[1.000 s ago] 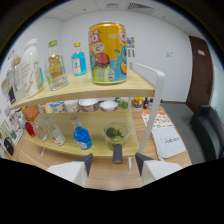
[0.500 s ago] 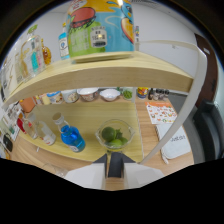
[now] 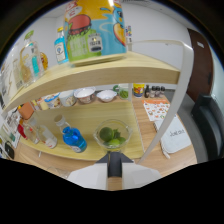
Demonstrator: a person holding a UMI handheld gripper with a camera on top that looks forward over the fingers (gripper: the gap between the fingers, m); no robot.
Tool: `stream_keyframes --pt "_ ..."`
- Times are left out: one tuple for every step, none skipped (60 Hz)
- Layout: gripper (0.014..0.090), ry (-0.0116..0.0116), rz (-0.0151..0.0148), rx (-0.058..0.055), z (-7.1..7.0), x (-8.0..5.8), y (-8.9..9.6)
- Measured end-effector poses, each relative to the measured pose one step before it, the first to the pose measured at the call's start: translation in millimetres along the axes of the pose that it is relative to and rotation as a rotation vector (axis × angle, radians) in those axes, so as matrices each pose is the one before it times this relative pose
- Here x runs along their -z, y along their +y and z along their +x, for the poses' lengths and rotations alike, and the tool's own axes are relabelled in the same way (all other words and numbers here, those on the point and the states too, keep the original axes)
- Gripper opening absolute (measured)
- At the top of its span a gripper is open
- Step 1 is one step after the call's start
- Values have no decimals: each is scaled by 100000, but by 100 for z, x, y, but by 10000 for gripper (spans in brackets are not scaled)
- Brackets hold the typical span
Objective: Make me a cup of Mojito.
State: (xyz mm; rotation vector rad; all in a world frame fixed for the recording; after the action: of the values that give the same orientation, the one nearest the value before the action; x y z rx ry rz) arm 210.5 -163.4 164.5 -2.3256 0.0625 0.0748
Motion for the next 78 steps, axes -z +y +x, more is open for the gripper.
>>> stream_keyframes --pt "164 352 633 -509 -8 256 3" --pt "163 434 552 -260 -8 279 39" --pt "160 389 498 -63 -20 311 52" --pt "161 265 641 -196 -66 343 29" --pt "161 169 815 -373 -91 357 -9" --pt "160 194 926 -429 -97 373 -1" --pt "160 141 667 -268 -91 407 56" --pt "159 98 453 -150 -141 394 118" --pt "160 -151 281 37 -178 410 131" --pt "160 -27 497 -148 -164 361 113" --pt "160 154 617 -294 -157 355 112" --pt "160 133 660 -135 -174 366 127" --pt "161 -79 601 130 -214 341 165" --pt "161 -170 712 240 -244 350 141" --pt "161 54 860 45 -234 325 125" --pt "161 225 762 -9 -221 304 169" --pt "161 187 377 101 -241 253 259" --pt "161 -70 18 171 -310 201 328" --pt "161 -274 208 -227 -294 204 417" --pt "161 -93 -23 -247 -295 143 357" --pt "161 9 -184 -14 -420 123 340" --pt "160 -302 -271 -95 -342 86 416" --pt "160 -167 -417 45 -313 75 415" --pt "160 103 -377 68 -263 44 424" --pt "160 261 -250 233 -203 31 404" --pt "160 211 -170 433 -249 10 365" --pt "160 72 -174 647 -283 -21 369" --pt "160 99 -65 685 -283 -24 362" --pt "160 25 431 474 -38 -18 353" --pt "160 792 74 1061 -379 -102 292" --pt "160 623 115 1170 -183 -71 236" --pt "160 695 -95 1436 -157 -73 264" --pt "160 703 -152 1496 -155 -58 245" --pt "160 740 53 1493 -165 -46 174" --pt "160 756 347 1335 -137 -28 90" --pt "160 755 612 1250 -119 -24 22" --pt "160 505 852 1238 110 -36 -56" --pt "160 1075 825 1872 -77 -38 -43" --pt "160 1467 729 2404 -196 -20 14" --pt "161 1187 968 2459 -41 -38 -96" --pt "161 1100 1147 2360 -10 17 -159" --pt "161 1139 1295 2338 -14 15 -206" --pt "161 1118 1140 2499 9 -15 -175" --pt "160 1267 772 2760 41 -26 -114" --pt "160 1291 341 2996 110 -21 -87" --pt "160 1245 363 2927 89 59 -38" --pt "161 1166 337 2961 27 -19 -150" --pt "160 885 598 2746 15 -17 -171" --pt "160 672 764 2560 -12 -16 -201" --pt "161 735 660 2687 14 -20 -156" --pt "160 954 503 3036 36 -29 -41" --pt "160 914 332 3184 83 -16 -157" --pt "160 990 409 3335 107 102 -133" --pt "160 923 631 3303 115 11 -157" --pt "160 952 850 3392 95 -10 -193" --pt "159 1046 918 3636 96 -24 -210" --pt "159 1103 876 4032 109 -25 -194" --pt "159 1146 869 4341 117 -17 -170" --pt "159 1250 1045 4452 151 15 -206" --pt "160 1344 1195 4235 71 -94 -306" --pt "160 1055 1256 4407 109 51 -260" --pt "159 802 1016 4392 106 103 -254" --pt "159 1003 1258 4503 104 -1 -211" --pt "159 948 1080 4430 131 -39 -193" --pt "159 973 1031 4155 131 -26 -180" --pt "160 854 1077 3846 96 -24 -189" --pt "160 715 1250 3643 99 -54 -214" --pt "159 1000 1466 3649 73 -143 -209" --pt "159 462 806 3513 125 118 -135" --pt "159 388 873 3498 118 -7 -120" --pt "159 419 979 3231 89 -43 -122" --pt "159 441 1043 2966 139 -34 -175" --pt "159 565 1032 2713 160 -22 -169" --pt "159 596 1015 2653 172 -16 -170" --pt "158 1174 1320 2796 56 -175 -92" --pt "158 474 937 2713 203 51 -152" --pt "158 460 899 2799 204 -20 -174" --pt "158 321 879 2507 185 -27 -167"
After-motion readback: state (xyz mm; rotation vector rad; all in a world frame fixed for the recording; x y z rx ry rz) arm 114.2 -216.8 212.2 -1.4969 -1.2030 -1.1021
